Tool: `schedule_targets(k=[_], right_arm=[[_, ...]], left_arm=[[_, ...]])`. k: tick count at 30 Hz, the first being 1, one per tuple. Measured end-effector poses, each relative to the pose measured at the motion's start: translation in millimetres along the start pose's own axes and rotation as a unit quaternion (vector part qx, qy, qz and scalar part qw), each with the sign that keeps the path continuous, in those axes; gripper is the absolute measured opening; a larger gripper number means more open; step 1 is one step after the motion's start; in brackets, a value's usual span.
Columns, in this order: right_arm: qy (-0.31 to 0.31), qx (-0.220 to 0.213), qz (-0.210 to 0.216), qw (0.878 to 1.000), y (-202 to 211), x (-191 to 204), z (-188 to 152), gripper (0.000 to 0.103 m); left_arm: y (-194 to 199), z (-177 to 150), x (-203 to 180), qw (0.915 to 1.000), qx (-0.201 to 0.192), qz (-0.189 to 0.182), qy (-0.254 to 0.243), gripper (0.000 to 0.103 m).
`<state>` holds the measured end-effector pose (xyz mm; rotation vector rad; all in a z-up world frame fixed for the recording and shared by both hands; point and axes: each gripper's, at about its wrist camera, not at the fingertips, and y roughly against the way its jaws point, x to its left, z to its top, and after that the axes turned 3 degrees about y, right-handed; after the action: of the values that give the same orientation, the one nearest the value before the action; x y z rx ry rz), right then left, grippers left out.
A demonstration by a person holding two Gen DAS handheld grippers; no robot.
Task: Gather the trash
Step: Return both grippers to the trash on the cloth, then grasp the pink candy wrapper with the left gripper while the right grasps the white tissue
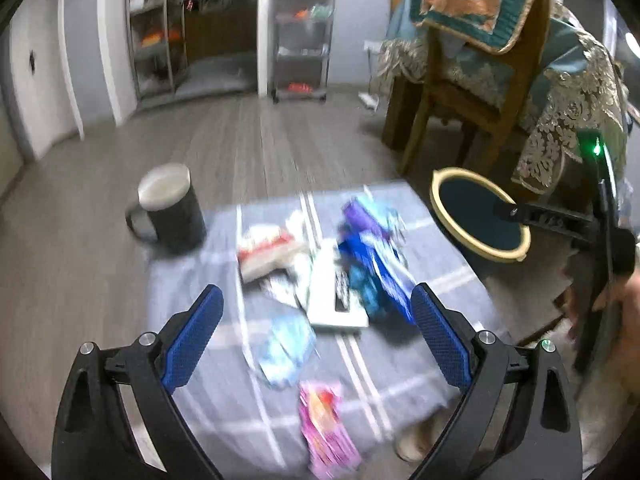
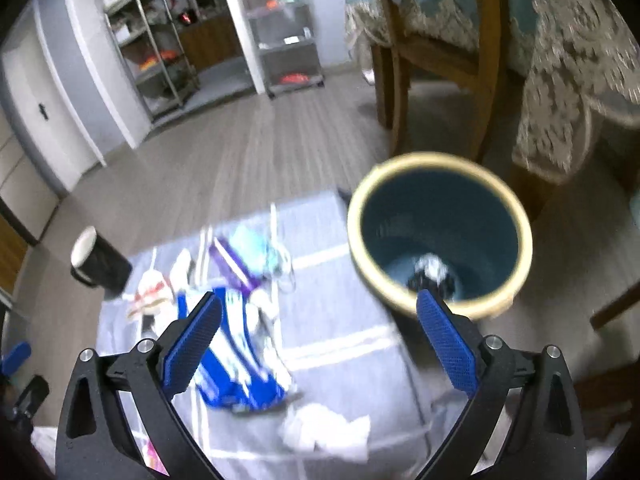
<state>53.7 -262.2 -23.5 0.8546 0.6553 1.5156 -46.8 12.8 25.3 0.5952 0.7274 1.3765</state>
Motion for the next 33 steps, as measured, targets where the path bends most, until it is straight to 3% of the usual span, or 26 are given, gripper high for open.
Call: schedule_targets(k=[5, 11, 13, 15, 21, 24, 25, 31, 33], right_arm=[[-0.004, 0.087, -0.008, 0.996, -23, 6, -36, 0.097], [0.083, 0.159, -0.021, 0.983, -54, 30, -60, 0.094], [0.105, 0.179, -0.023, 0.978, -63, 36, -70, 0.084], [0.117, 0.206, -0.025, 0.971, -74, 39, -80, 0.064], [0.123, 0.240, -0.038, 0.962, -92, 38, -94, 0.047], [0.125, 0.248, -0.037, 0.960, -98, 39, -102, 0.039], [0.126, 0.248, -0.037, 0.960, -99, 35, -103, 0.037], [0.126, 0.239, -0.035, 0.962, -98, 33, -101, 0.012], [0.120, 0.232, -0.033, 0.965, -95, 32, -96, 0.008]], left_arm=[[-25, -38, -4, 0.9975, 0.067, 0.014, -0.019, 0.094], [-68, -67, 6, 0.9868, 0.159, 0.027, -0.011, 0.091], [-79, -75, 5, 0.9829, 0.181, 0.031, -0.016, 0.088], [-86, -81, 3, 0.9796, 0.197, 0.032, -0.024, 0.080], [-110, -99, -5, 0.9665, 0.252, 0.030, -0.037, 0.057], [-116, -103, -5, 0.9644, 0.259, 0.033, -0.041, 0.048], [-117, -104, -6, 0.9633, 0.263, 0.032, -0.043, 0.039], [-120, -109, -16, 0.9610, 0.267, 0.026, -0.066, 0.018], [-121, -112, -20, 0.9606, 0.267, 0.025, -0.071, 0.012]])
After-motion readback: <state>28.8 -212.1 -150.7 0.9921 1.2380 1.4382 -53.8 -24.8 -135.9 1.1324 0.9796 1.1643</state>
